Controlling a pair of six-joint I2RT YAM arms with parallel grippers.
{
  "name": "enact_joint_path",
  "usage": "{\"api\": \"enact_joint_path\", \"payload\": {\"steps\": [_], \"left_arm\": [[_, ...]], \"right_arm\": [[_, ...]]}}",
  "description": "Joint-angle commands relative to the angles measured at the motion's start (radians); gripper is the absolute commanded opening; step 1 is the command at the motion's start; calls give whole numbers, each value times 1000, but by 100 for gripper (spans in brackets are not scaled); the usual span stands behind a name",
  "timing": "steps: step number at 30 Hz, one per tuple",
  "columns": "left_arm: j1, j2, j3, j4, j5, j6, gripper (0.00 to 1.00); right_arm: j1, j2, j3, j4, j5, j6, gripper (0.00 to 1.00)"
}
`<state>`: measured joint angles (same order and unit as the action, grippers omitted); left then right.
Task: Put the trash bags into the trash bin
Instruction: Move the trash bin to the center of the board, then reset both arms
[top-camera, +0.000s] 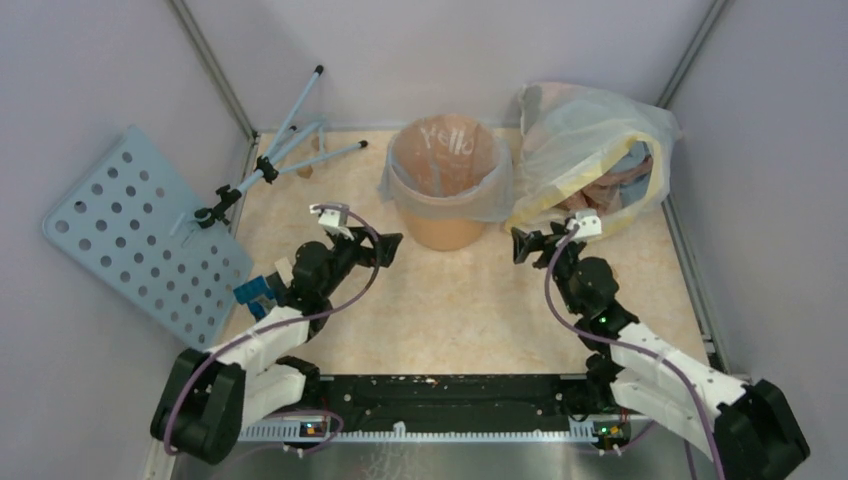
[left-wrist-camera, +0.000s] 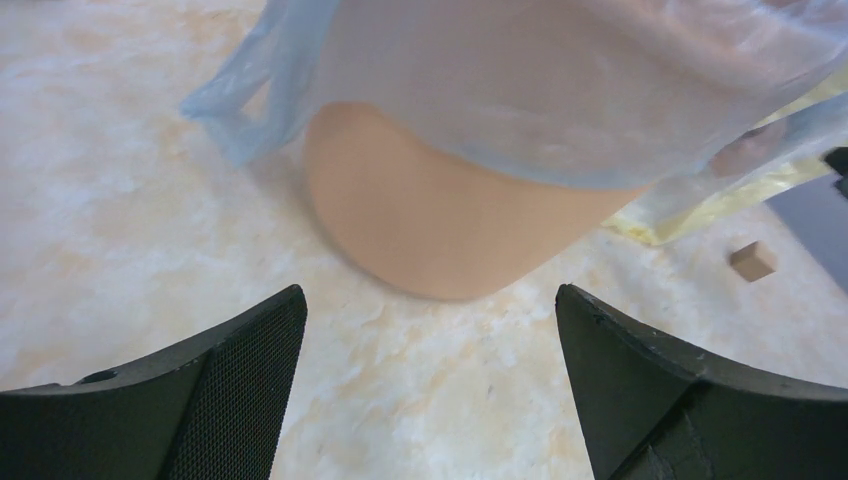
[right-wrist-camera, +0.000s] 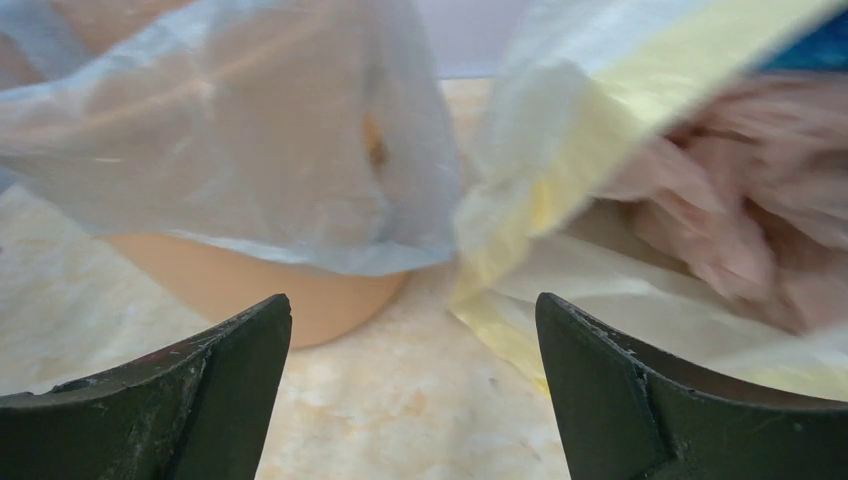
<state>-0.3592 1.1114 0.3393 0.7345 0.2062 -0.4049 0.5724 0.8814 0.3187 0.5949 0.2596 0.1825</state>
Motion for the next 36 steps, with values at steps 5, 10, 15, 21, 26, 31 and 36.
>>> {"api": "enact_joint_path", "payload": {"steps": [5,10,15,21,26,31,36], "left_arm": [[110,-250,-109,-203,-254,172,99],[182,-256,-198,-43,-375,259,99],[206,-106,-267,228,-386,386,99],[267,119,-247,390,-288,420,99],[330,238,-148,379,-212,436,99],[352,469,-144,595,-113,433,98],[353,468,-62,436,-80,471,99]], "right_arm": [[-167,-249,-165,-74,290,-32,93],[-282,-114,-223,100,101,-159,96],[-294,202,-243,417,48,-214,99],[-318,365,-171,487,63,-304,98],[-400,514,-222,727,60,-277,95],[-456,571,-170,673,66,-198,91],[-460,582,-172,711,42,-211,97]]}}
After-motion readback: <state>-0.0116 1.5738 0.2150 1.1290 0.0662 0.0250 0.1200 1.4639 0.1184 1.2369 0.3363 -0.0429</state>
